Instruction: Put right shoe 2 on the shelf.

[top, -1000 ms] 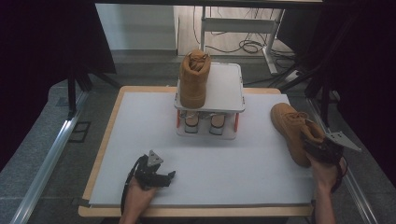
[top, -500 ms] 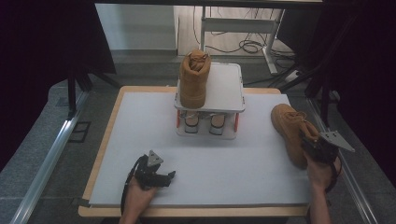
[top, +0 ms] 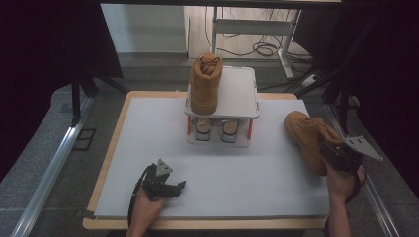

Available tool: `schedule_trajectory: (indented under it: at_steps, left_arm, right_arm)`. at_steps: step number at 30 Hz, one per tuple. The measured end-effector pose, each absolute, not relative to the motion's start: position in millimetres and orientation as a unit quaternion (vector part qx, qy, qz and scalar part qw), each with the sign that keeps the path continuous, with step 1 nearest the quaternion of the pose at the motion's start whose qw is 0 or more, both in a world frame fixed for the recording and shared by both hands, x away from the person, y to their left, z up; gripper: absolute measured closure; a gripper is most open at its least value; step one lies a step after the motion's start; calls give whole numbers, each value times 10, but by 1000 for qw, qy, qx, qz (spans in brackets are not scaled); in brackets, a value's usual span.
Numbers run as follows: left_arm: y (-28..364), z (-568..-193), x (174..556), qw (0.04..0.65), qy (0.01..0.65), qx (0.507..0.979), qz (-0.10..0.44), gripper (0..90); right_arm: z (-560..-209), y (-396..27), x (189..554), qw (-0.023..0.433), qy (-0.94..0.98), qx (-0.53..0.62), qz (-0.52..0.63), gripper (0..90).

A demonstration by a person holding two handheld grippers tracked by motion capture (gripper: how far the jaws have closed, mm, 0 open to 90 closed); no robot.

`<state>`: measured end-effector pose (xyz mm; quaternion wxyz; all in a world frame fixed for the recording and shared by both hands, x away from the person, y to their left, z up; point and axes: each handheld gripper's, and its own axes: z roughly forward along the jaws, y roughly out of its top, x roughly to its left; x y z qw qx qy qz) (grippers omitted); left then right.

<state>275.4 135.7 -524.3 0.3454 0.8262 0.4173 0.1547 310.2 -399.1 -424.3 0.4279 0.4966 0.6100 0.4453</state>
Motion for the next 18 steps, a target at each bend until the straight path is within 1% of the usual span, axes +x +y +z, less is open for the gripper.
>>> schedule_trajectory:
  at_steps: [18]
  left_arm:
    - [1355,-5244,2755,347,418,825,155,151]
  right_arm:
    - [-3898,-3700,3106,433,610,464,475,551]
